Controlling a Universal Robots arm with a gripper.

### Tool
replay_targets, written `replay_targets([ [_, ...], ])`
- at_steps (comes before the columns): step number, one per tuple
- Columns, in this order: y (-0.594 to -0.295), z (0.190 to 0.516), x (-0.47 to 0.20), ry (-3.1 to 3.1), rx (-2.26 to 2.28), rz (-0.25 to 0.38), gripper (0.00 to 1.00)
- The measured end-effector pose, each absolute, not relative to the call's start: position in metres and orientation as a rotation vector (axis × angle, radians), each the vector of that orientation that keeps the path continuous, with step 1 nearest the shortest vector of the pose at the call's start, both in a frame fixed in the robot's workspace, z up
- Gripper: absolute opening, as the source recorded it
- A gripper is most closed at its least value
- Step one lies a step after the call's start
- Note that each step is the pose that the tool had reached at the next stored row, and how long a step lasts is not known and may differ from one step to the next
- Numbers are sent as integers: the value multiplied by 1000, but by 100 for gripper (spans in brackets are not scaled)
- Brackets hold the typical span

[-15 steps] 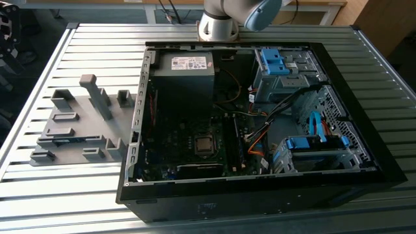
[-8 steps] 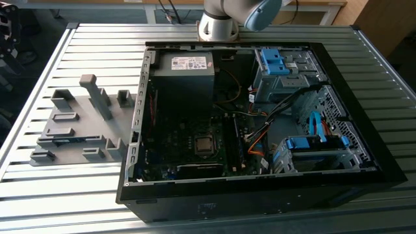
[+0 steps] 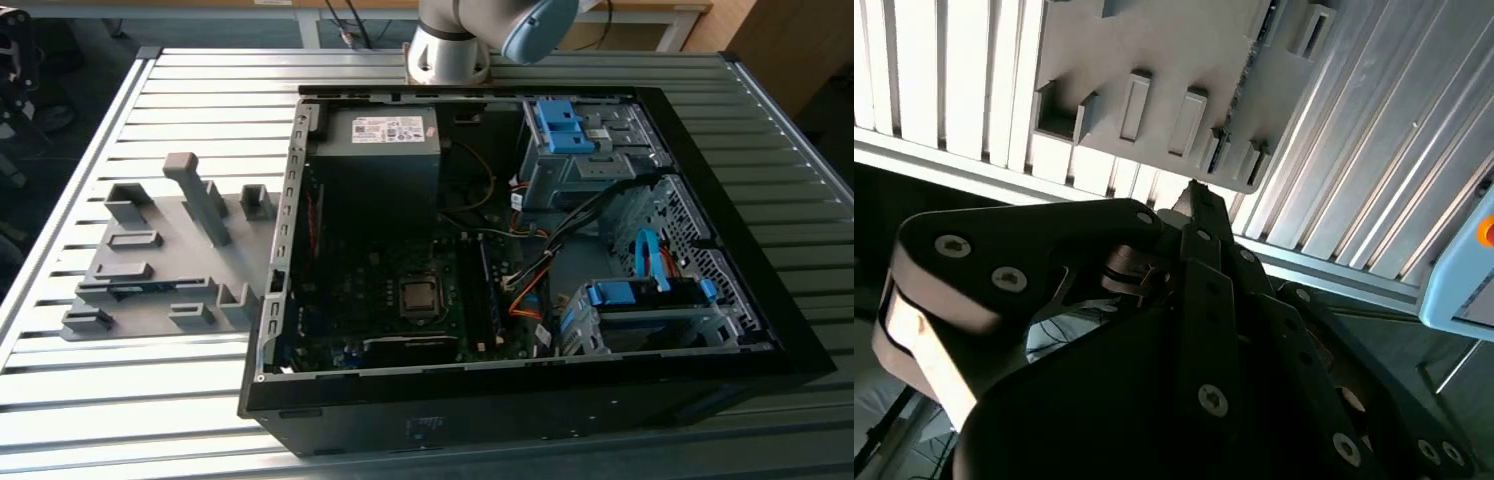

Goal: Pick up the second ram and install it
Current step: 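Pick up the second ram and move it above second insertion slot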

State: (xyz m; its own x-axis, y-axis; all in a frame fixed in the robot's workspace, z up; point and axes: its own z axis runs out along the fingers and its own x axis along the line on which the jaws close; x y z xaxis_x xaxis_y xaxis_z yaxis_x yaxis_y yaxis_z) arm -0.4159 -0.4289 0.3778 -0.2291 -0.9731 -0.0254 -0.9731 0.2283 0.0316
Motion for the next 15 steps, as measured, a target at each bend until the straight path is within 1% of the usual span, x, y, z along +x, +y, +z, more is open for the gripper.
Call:
replay_targets([
  [5, -429, 377, -416, 2385, -2045, 64, 11],
  [15, -429, 376, -416, 2358, -2077, 63, 11],
])
